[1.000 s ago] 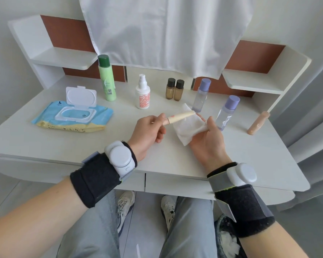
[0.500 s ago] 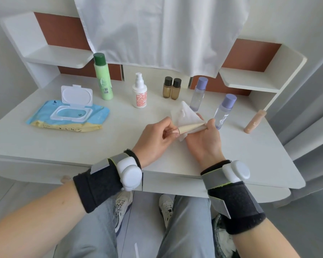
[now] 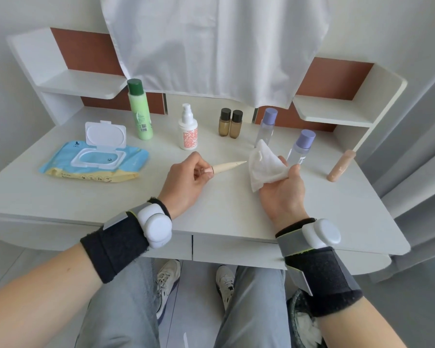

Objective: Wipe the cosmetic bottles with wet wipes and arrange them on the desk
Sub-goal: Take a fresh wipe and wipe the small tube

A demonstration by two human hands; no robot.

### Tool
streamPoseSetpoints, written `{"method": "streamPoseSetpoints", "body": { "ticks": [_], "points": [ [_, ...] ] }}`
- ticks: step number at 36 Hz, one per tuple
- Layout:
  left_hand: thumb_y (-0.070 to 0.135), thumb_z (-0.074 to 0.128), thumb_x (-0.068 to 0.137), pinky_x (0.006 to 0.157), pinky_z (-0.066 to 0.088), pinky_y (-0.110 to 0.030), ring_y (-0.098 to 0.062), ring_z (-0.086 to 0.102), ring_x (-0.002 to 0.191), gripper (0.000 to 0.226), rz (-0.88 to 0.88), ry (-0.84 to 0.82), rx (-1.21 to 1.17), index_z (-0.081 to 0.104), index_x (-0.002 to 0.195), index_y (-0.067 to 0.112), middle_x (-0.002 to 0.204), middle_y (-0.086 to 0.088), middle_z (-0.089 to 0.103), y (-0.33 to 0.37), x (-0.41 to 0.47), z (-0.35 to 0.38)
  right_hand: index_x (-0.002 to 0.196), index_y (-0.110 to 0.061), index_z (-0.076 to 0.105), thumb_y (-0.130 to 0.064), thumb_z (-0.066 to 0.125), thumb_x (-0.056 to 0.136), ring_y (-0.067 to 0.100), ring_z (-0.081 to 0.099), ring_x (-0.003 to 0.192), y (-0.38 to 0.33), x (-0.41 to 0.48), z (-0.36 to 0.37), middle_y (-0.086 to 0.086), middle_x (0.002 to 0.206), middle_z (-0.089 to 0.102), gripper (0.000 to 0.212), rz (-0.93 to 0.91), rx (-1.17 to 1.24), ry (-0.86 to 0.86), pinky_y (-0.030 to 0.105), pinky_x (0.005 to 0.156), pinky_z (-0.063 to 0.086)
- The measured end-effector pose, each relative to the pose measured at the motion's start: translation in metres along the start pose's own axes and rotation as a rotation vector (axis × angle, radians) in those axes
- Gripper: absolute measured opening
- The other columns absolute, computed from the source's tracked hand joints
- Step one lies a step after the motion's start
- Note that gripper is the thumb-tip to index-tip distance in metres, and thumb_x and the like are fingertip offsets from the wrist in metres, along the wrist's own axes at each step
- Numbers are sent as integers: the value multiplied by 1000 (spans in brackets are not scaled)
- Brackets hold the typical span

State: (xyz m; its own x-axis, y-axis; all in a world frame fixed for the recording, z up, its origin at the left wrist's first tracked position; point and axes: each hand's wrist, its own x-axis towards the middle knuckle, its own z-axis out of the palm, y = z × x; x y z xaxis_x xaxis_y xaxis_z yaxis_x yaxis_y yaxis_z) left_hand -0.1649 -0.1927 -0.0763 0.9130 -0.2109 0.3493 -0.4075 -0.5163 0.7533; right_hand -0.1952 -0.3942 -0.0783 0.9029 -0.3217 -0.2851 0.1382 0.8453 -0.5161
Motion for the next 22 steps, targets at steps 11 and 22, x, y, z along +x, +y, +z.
{"method": "streamPoseSetpoints", "body": {
  "ticks": [11,22],
  "points": [
    [7,68,86,70,50,-37,-16,56,75,9,351,83,72,60,91,6,85,-4,63,15,-13,10,143,-6,38,-44,21,106,28,48,133,14,-3,10,17,146,47,56,23,-58,-83,38,106,41],
    [-4,66,84,58,49,-41,-28,53,77,25,610,57,342,69,107,4,84,-9,57,18,-19,19,149,-1,32,-52,18,103,31,37,141,25,-3,10,20,152,37,70,93,-67,-187,37,114,32]
  ]
}}
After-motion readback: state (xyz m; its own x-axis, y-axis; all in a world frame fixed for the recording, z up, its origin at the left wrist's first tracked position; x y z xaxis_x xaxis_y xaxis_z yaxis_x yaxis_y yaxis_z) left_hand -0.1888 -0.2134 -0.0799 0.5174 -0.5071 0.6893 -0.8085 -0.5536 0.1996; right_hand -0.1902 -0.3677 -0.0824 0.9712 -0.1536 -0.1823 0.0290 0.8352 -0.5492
